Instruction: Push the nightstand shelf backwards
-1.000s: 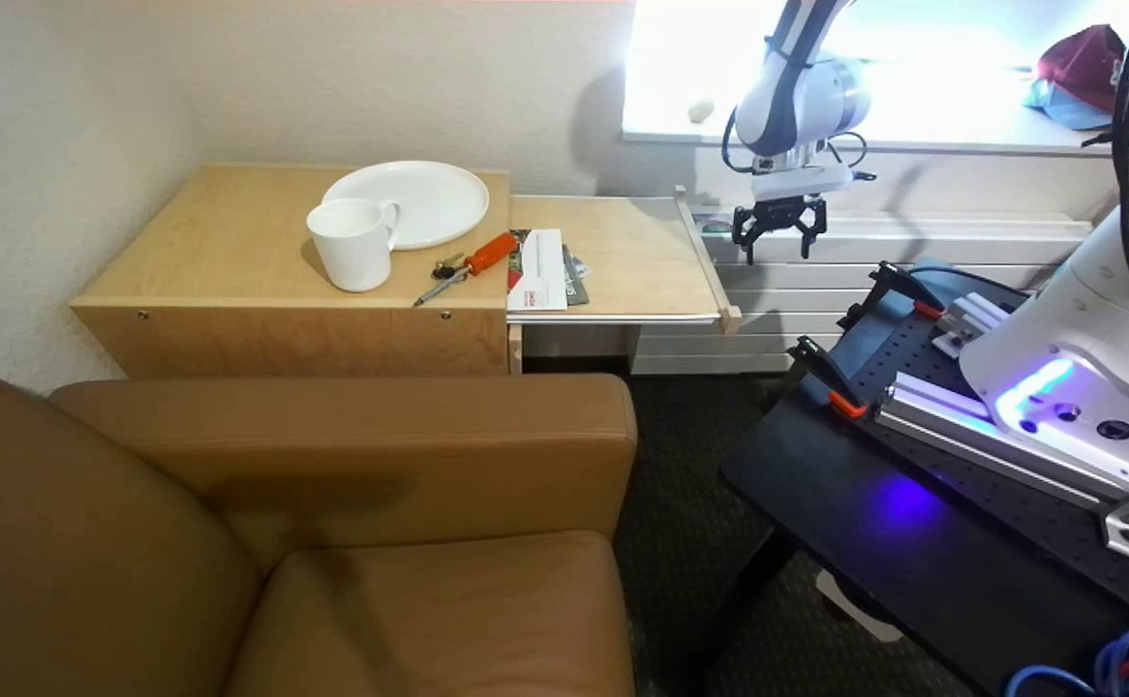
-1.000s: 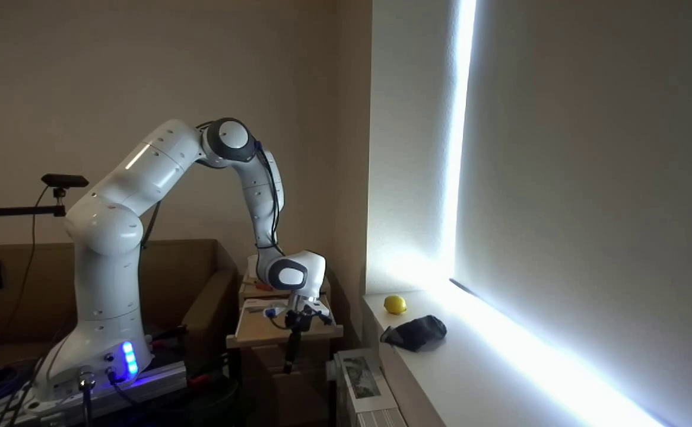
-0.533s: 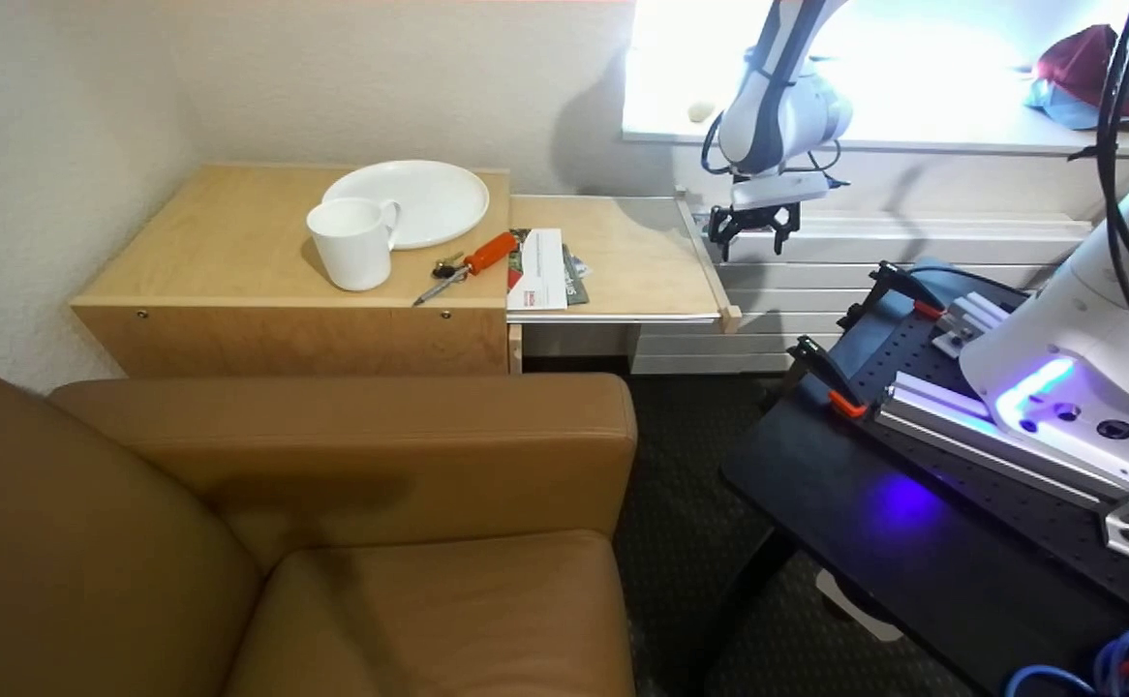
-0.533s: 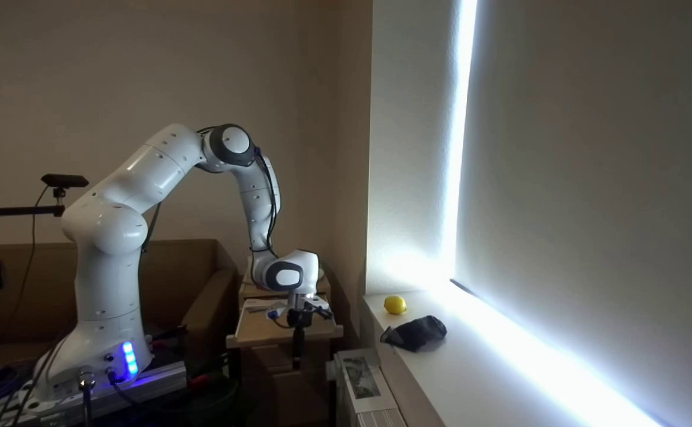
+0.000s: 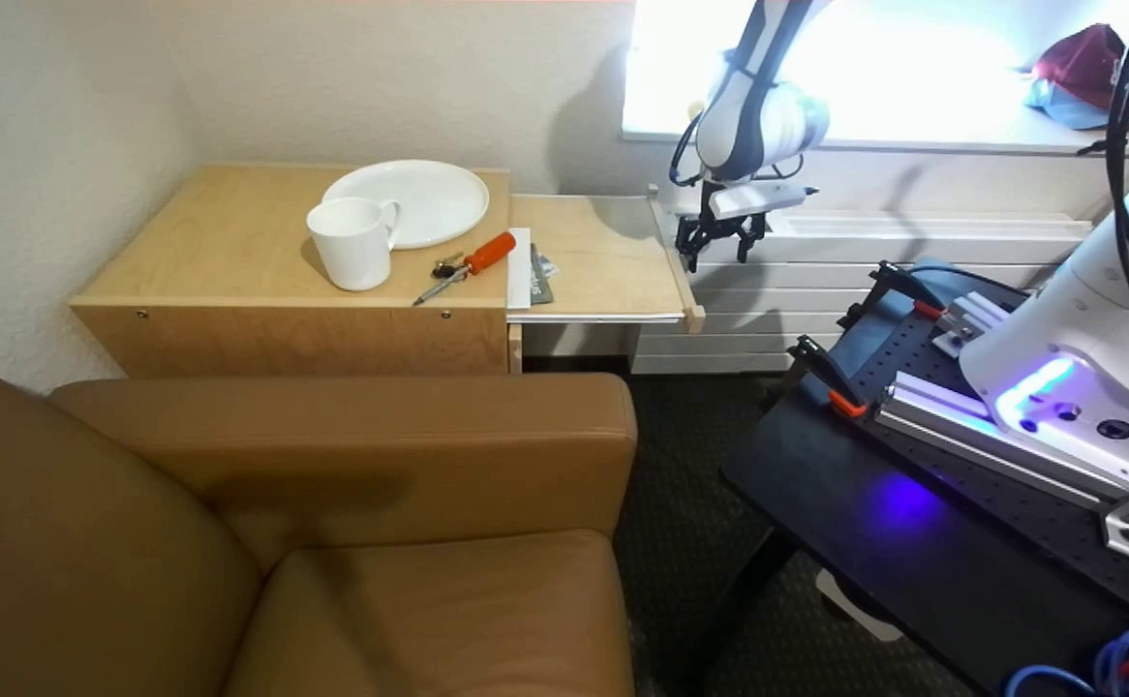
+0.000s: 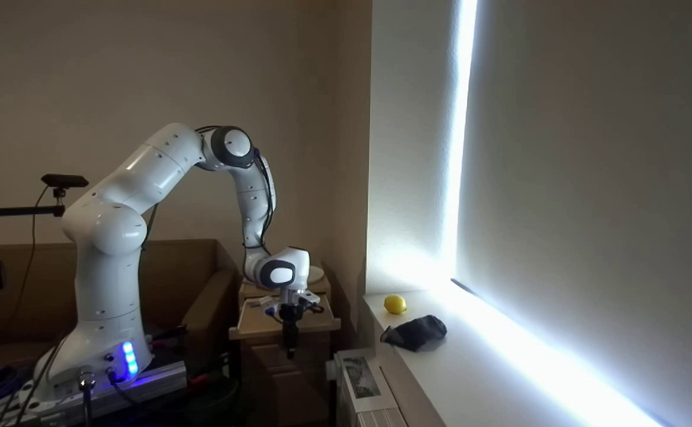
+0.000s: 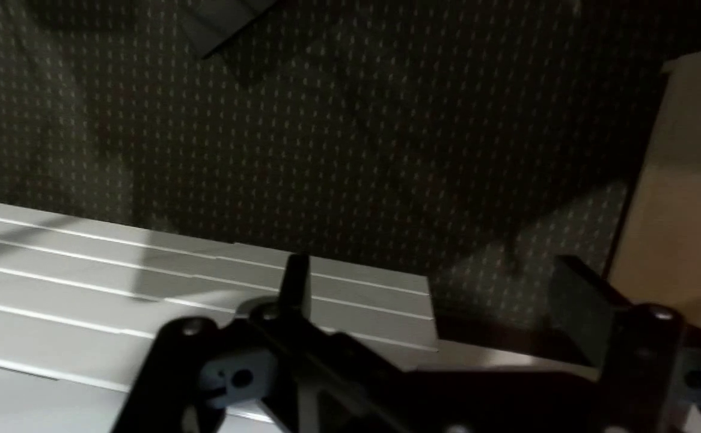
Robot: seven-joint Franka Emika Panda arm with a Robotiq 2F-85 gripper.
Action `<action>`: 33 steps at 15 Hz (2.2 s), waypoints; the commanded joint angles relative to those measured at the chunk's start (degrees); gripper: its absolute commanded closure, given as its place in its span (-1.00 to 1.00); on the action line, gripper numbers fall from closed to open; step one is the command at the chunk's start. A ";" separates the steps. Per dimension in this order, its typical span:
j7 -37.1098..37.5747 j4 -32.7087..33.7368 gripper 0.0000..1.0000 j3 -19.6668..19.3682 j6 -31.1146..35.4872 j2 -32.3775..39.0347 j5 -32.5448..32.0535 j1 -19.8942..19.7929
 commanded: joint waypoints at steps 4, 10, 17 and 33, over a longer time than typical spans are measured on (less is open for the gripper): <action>-7.92 -12.05 -1.00 5.47 13.21 -11.03 -1.84 3.00; -8.06 -18.54 -1.00 -5.40 18.31 -17.12 -3.26 18.44; -6.09 -18.25 -1.00 -24.42 13.35 -15.90 -4.67 27.74; -4.24 -9.27 -1.00 -4.97 10.60 -6.23 -3.59 13.34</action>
